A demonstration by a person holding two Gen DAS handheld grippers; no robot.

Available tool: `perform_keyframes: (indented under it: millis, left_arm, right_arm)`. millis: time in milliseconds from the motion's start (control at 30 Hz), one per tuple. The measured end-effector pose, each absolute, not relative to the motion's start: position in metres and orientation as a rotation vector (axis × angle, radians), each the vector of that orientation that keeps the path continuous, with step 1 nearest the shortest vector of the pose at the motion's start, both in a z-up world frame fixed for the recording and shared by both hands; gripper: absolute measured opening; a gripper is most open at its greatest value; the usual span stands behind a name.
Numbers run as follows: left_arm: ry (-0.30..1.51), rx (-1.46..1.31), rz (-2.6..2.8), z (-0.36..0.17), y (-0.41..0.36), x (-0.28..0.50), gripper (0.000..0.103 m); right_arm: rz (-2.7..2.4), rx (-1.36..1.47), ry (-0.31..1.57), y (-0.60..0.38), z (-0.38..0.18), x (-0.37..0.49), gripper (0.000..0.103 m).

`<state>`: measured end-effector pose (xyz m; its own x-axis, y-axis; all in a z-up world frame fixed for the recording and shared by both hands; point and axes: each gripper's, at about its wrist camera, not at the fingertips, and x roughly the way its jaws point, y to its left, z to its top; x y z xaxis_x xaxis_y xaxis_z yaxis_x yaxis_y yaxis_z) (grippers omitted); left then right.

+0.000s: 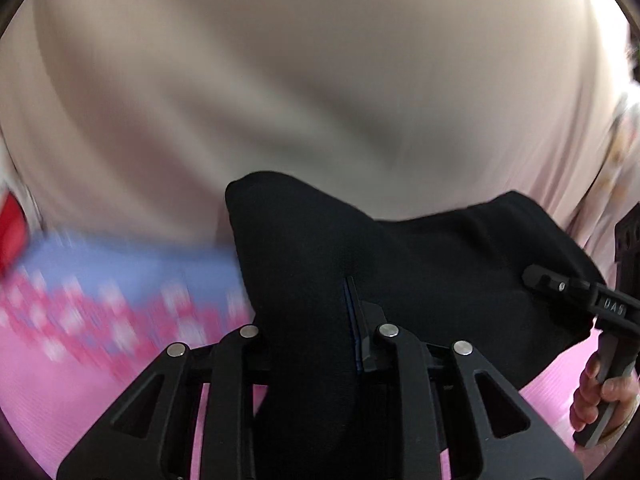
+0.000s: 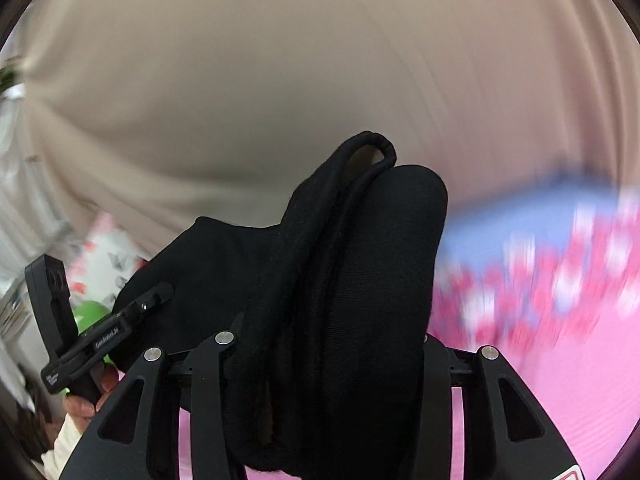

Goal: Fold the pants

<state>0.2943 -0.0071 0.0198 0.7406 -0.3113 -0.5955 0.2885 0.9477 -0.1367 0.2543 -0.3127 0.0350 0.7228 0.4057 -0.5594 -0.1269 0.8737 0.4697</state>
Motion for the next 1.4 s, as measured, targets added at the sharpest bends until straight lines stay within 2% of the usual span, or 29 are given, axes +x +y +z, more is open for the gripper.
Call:
perform_keyframes:
  millis: [33, 67, 100, 133, 233, 267, 300, 367, 400, 467, 600, 633, 667, 700, 800, 867, 1033, 1167, 1200, 1267, 1367, 1400]
  left_arm:
    - [0.745, -0.046, -0.33, -0.004, -0.007, 0.305, 0.023]
    - [0.847, -0.065, -0.303, -0.033, -0.001, 0.314, 0.031]
    - [0.836, -0.112, -0.316, -0.039, 0.008, 0.31, 0.034]
    - [0.812, -0.148, -0.326, -0.035, 0.018, 0.302, 0.038]
    - [0.747, -0.164, -0.276, 0.004, 0.051, 0.278, 0.038]
    - [0.685, -0.17, -0.262, 0.027, 0.06, 0.268, 0.042]
    - [0.651, -0.173, -0.261, 0.043, 0.06, 0.265, 0.044]
    - [0.615, -0.2, -0.293, 0.069, 0.052, 0.268, 0.05]
    - [0.609, -0.217, -0.32, 0.079, 0.041, 0.272, 0.053]
    - [0.649, -0.226, -0.322, 0.079, 0.012, 0.292, 0.066]
    - [0.838, -0.11, -0.179, 0.018, -0.028, 0.348, 0.066]
    - [0.892, -0.067, -0.128, -0.006, -0.035, 0.358, 0.064]
    - [0.931, -0.036, -0.115, -0.025, -0.036, 0.368, 0.064]
    - [0.873, -0.033, -0.113, -0.028, -0.035, 0.364, 0.064]
    - [0.842, 0.038, -0.096, -0.003, -0.043, 0.342, 0.062]
    - [0.794, 0.051, -0.11, 0.017, -0.041, 0.319, 0.062]
    - [0.725, 0.091, -0.1, 0.055, -0.039, 0.252, 0.065]
    - [0.708, 0.099, -0.101, 0.068, -0.031, 0.221, 0.074]
    - [0.713, 0.102, -0.1, 0.069, -0.029, 0.213, 0.074]
    - [0.717, 0.11, -0.079, 0.063, -0.032, 0.212, 0.074]
    - [0.733, 0.121, -0.07, 0.053, -0.037, 0.215, 0.074]
    - [0.738, 0.12, -0.067, 0.05, -0.036, 0.214, 0.074]
  right_arm:
    - [0.28, 0.433, 0.794, -0.315, 0.008, 0.263, 0.046]
    - [0.247, 0.435, 0.888, -0.317, -0.018, 0.269, 0.059]
    - [0.235, 0.459, 0.93, -0.324, -0.035, 0.271, 0.061]
    - [0.249, 0.531, 0.886, -0.339, -0.031, 0.262, 0.065]
    - [0.097, 0.441, 0.776, -0.361, 0.015, 0.234, 0.069]
    - [0.102, 0.41, 0.727, -0.361, 0.031, 0.227, 0.06]
    - [0.143, 0.403, 0.703, -0.358, 0.046, 0.223, 0.039]
    - [0.234, 0.404, 0.711, -0.34, 0.067, 0.233, 0.027]
    - [0.268, 0.384, 0.723, -0.325, 0.071, 0.239, 0.022]
    - [0.322, 0.309, 0.745, -0.288, 0.07, 0.264, 0.021]
    - [0.198, 0.198, 0.839, -0.271, 0.026, 0.315, 0.016]
    - [0.11, 0.184, 0.898, -0.286, -0.001, 0.329, 0.004]
    - [0.113, 0.234, 0.87, -0.299, -0.01, 0.33, 0.004]
    - [0.12, 0.306, 0.862, -0.314, -0.01, 0.326, 0.004]
    - [0.084, 0.306, 0.883, -0.314, 0.013, 0.311, 0.01]
    - [0.073, 0.229, 0.825, -0.312, 0.034, 0.285, 0.014]
    - [0.082, 0.172, 0.73, -0.301, 0.068, 0.207, 0.014]
    - [0.083, 0.169, 0.773, -0.307, 0.051, 0.19, 0.014]
    - [0.073, 0.154, 0.799, -0.309, 0.044, 0.192, 0.007]
    - [0.038, 0.141, 0.861, -0.312, 0.009, 0.204, 0.001]
    - [0.057, 0.202, 0.85, -0.309, 0.013, 0.2, 0.001]
    - [0.045, 0.205, 0.853, -0.303, 0.02, 0.198, 0.006]
